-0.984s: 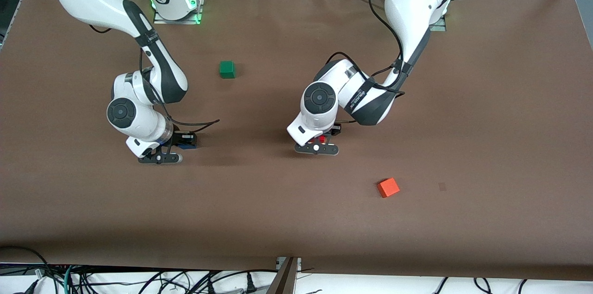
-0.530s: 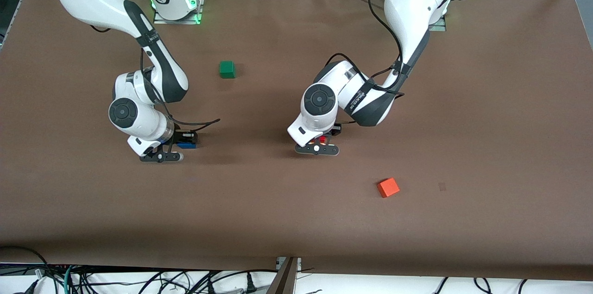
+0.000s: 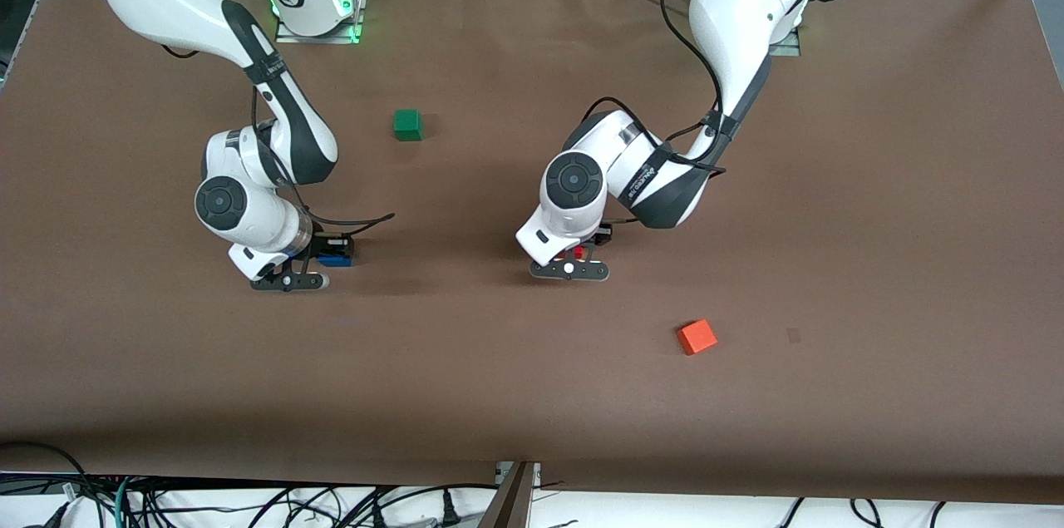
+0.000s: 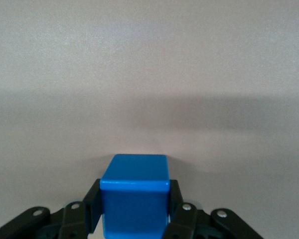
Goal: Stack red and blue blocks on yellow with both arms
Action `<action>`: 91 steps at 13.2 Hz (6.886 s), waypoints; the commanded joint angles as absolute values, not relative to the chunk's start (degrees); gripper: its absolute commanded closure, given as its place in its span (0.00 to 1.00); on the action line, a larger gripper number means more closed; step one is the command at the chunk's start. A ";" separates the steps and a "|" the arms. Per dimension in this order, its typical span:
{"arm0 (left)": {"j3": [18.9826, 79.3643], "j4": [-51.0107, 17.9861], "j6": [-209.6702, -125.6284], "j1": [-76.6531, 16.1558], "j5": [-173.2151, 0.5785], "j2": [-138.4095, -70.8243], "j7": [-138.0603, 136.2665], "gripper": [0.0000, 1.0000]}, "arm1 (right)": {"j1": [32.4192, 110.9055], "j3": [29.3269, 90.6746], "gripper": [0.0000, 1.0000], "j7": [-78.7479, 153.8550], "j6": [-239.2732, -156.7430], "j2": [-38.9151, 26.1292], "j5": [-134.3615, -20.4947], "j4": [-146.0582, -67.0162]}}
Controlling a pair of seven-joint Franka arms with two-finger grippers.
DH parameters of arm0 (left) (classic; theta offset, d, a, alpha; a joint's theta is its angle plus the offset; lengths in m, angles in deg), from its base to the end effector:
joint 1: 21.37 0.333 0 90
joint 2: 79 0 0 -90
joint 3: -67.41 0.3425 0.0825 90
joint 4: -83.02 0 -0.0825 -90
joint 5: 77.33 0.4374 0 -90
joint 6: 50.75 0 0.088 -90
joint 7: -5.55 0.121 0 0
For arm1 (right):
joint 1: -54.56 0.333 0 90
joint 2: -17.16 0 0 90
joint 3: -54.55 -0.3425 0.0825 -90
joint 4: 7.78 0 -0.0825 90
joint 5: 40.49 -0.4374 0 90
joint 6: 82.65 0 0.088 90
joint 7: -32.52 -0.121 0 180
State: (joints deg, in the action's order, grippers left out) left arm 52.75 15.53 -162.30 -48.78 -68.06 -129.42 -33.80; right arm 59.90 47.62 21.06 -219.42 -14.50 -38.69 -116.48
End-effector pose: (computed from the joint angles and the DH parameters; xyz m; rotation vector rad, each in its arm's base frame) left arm 0.6510 -0.4951 0.2393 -3.1216 0.0503 0.1543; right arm 0.6586 0.1407 0.1732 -3.1096 -0.0337 0.1024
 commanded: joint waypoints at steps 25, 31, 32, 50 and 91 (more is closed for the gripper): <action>52.03 25.11 -141.48 -13.13 -70.47 -108.81 -4.67 0.00 | 92.79 44.26 0.55 -17.31 -201.73 -30.38 -40.58 -68.69; 57.45 4.14 -140.14 -11.70 -76.06 -90.89 -2.78 0.00 | 93.50 45.15 0.55 -16.87 -205.08 -32.58 -39.54 -67.99; 60.35 1.23 -140.22 -13.19 -79.66 -89.12 -2.88 0.00 | 93.50 45.15 0.55 -16.79 -205.17 -32.93 -39.01 -67.29; 62.84 -1.79 -140.57 -15.40 -80.58 -88.66 -2.80 0.00 | 94.38 45.15 0.54 -14.76 -205.61 -35.05 -34.17 -67.10; 62.40 -0.74 -140.40 -16.01 -77.50 -88.75 -2.88 0.00 | 76.46 65.80 0.00 23.90 -169.04 16.63 -45.87 -101.55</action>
State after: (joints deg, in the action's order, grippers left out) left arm 62.51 -0.93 -140.45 -15.76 -79.00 -89.18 -3.18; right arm 77.52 65.95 21.46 -166.53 14.52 -46.54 -97.85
